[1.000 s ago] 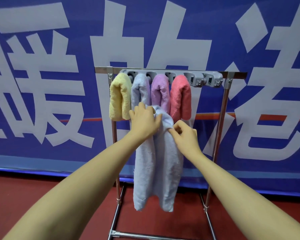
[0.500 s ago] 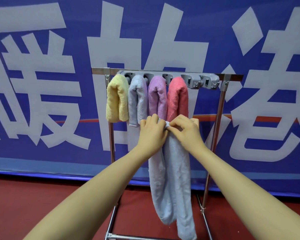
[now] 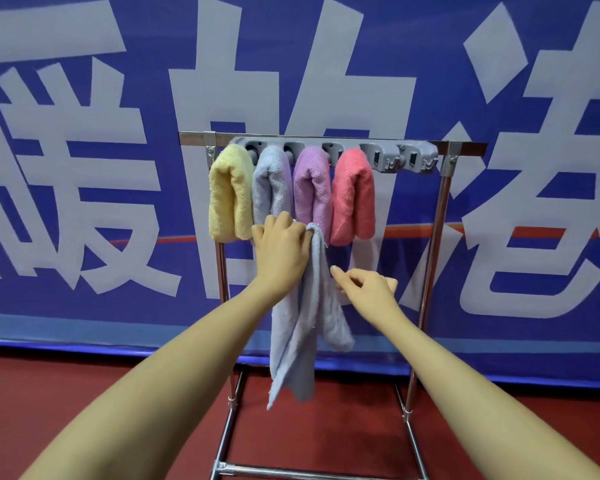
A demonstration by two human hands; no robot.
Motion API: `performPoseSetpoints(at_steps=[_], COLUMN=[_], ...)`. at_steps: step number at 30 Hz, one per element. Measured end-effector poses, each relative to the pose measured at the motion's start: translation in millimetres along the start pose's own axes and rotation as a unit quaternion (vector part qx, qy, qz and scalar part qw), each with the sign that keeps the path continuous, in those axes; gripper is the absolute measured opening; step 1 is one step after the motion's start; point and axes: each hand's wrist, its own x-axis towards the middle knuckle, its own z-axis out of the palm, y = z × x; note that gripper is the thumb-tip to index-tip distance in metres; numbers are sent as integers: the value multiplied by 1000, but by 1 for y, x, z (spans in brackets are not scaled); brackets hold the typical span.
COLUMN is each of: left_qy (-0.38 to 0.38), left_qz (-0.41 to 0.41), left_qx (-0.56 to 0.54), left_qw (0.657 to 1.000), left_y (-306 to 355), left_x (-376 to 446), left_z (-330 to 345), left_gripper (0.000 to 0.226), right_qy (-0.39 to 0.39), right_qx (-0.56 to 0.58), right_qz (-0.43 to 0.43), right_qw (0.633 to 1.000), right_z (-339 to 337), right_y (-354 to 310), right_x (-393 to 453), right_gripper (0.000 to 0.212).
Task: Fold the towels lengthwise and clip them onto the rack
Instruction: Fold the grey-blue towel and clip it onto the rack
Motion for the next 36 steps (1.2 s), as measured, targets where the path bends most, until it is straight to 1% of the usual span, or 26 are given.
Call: performPoseSetpoints(at_steps=[5, 10, 12, 13, 15, 17, 21, 23, 25, 27, 29, 31, 34, 36], left_qy=[-3, 1, -12, -24, -54, -94, -151, -168, -174, -160, -144, -136, -126, -128], left_qz=[-22, -39, -35, -33, -32, -32, 1, -10, -30, -25, 9, 47, 90, 94], left_qx=[19, 13, 19, 23, 23, 7, -57, -91, -98, -95, -120, -175, -234, -256], left_qw=[1000, 999, 999, 999, 998, 995, 987, 982, 979, 982, 982, 974, 960, 954], left_y=[-5, -8, -9, -10, -12, -15, -12, -7, -6, -10, -11, -8, -2, -2], left_x=[5, 13, 13, 12, 9, 4, -11, -14, -12, -8, -5, -2, -2, -3], left_z=[-5, -10, -10, -10, -8, -4, 0, -2, -3, -3, -5, -6, -7, -7], left_gripper=[34, 35, 33, 30, 25, 25, 40, 42, 42, 42, 44, 44, 43, 42], right_qy=[2, -38, -11, 2, 19, 38, 83, 92, 92, 81, 57, 15, -52, -59], right_qx=[36, -37, -2, 22, 45, 74, 168, 197, 213, 231, 255, 246, 242, 261], right_qz=[-41, -52, -58, -52, -43, -32, -12, -3, 0, -6, -19, -36, -48, -46], right_qw=[999, 997, 998, 998, 998, 996, 982, 976, 973, 970, 965, 968, 968, 962], right_z=[12, 22, 22, 20, 14, 8, -3, -8, -14, -19, -20, -16, -9, -7], right_y=[-22, -26, -24, -25, -29, -33, -37, -37, -35, -34, -32, -32, -38, -42], right_x=[-6, -4, 0, 2, 6, 12, 24, 26, 26, 25, 25, 25, 22, 22], right_gripper=[46, 38, 29, 23, 16, 14, 14, 13, 13, 16, 19, 23, 23, 23])
